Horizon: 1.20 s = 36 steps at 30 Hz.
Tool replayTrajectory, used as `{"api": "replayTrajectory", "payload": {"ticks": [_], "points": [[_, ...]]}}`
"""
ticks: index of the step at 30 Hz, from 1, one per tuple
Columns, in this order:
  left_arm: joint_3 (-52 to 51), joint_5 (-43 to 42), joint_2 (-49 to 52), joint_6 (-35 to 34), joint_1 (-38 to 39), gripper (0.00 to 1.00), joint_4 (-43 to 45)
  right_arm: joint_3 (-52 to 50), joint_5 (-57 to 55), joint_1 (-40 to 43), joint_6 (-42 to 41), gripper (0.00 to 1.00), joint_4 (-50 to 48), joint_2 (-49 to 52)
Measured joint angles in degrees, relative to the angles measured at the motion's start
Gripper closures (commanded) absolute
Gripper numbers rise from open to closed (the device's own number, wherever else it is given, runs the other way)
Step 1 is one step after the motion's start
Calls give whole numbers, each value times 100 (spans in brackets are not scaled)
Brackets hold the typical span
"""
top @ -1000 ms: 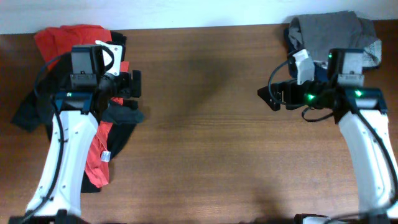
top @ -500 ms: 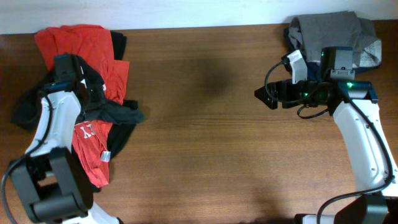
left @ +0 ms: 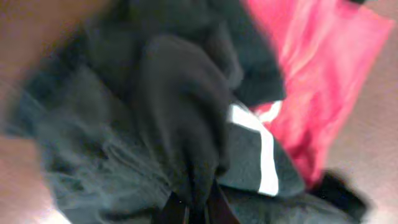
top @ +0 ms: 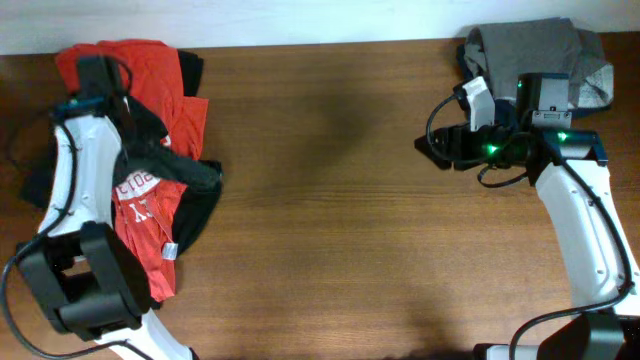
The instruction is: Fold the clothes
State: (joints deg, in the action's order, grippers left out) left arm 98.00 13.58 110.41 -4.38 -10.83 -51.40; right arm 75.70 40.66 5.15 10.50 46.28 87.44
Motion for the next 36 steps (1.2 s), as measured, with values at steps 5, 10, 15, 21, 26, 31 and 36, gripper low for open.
{"api": "replayTrajectory", "payload": {"ticks": [5, 10, 15, 21, 26, 31, 36], "points": [[1499, -138, -365, 0, 612, 99, -446, 74, 356, 127, -168, 81, 66, 0], [2715, -527, -999, -133, 1622, 99, -251, 260, 935, 551, -173, 81, 345, -111], [3008, -608, -1099, -321, 2514, 99, 17, 262, 1073, 597, -170, 75, 361, -776], [3005, -629, -1071, -555, 3139, 99, 459, 295, 1161, 597, -284, 68, 313, -1231], [3005, -634, -1069, -619, 3571, 99, 782, 299, 1388, 597, -358, 56, 234, -1228], [3005, -636, -1067, -621, 3963, 99, 785, 299, 1609, 597, -428, 41, -133, -1226], [3005, -656, -1067, -621, 4236, 99, 782, 299, 1862, 597, -671, 33, -752, -1182]]}}
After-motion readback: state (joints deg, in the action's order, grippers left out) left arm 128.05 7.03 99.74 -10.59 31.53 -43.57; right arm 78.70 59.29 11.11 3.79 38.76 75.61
